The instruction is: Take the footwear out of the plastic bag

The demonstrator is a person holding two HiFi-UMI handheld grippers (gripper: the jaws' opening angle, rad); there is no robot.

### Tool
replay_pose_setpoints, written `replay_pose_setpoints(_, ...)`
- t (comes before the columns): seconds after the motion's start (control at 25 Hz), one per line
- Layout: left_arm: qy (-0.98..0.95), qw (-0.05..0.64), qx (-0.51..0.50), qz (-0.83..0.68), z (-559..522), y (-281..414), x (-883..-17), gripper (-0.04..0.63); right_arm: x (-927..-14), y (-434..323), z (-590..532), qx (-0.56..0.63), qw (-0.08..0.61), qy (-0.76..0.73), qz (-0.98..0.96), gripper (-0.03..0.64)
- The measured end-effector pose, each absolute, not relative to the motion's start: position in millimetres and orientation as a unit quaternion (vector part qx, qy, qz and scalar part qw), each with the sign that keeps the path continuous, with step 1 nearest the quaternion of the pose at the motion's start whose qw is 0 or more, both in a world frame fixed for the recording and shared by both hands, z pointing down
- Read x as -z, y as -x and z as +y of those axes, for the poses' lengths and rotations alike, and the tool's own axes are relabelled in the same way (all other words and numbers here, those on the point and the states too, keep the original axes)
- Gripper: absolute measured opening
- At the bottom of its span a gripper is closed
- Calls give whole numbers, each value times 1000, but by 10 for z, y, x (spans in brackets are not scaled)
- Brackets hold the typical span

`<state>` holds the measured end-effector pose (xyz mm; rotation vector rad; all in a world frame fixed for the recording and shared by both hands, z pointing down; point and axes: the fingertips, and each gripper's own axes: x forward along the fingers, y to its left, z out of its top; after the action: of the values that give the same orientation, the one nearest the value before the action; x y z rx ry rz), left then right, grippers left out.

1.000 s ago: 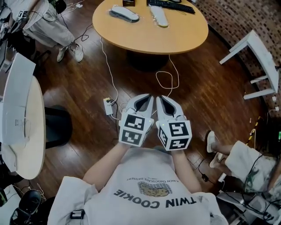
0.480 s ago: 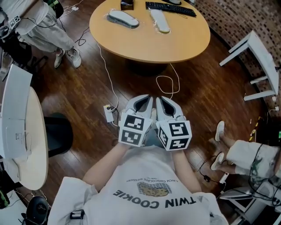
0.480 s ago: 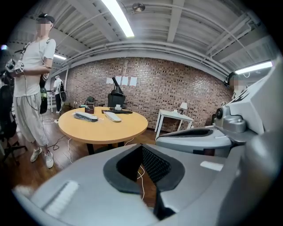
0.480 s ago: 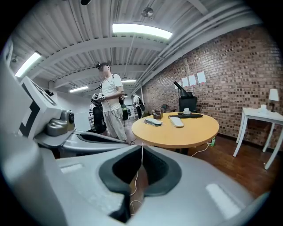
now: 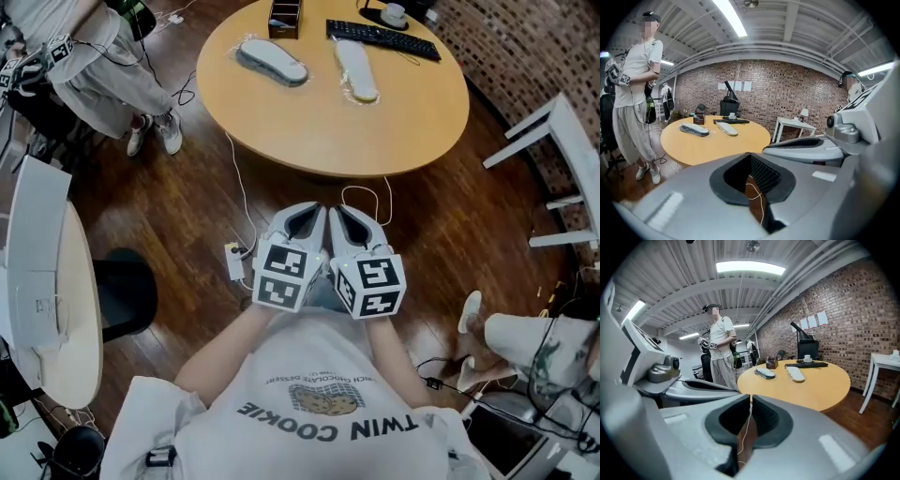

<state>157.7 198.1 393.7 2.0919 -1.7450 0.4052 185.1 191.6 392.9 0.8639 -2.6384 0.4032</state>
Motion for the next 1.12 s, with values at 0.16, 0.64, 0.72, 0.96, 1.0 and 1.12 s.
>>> replay_pose_setpoints(0.16, -730, 189, -146, -640, 1509, -1352, -3920, -1, -3907, -1615, 1450, -140, 168, -278, -936, 5)
replay_pose_setpoints(0.64, -690, 182, -173, -679, 591, -849, -4037, -1, -3919, -1141, 468, -144, 164, -226, -949, 6)
replay_pose_setpoints(0.72, -686, 183, -171, -683, 485, -775, -4039, -1, -3924, -1063, 374, -144, 165, -221, -950, 6)
replay_pose_setpoints(0.96, -687, 183, -178, -680, 196, -626, -4095, 0, -3984, -884, 112, -150, 166, -220, -949, 8)
replay_pose_setpoints(1.0, -690, 182, -178, -678, 130, -593, -4110, -1, -4003, -854, 48, -151, 167, -222, -949, 8)
replay_pose_setpoints(1.12, -694, 181, -181, -673, -42, -433, -4182, -1, -4070, -704, -120, -156, 168, -225, -947, 8)
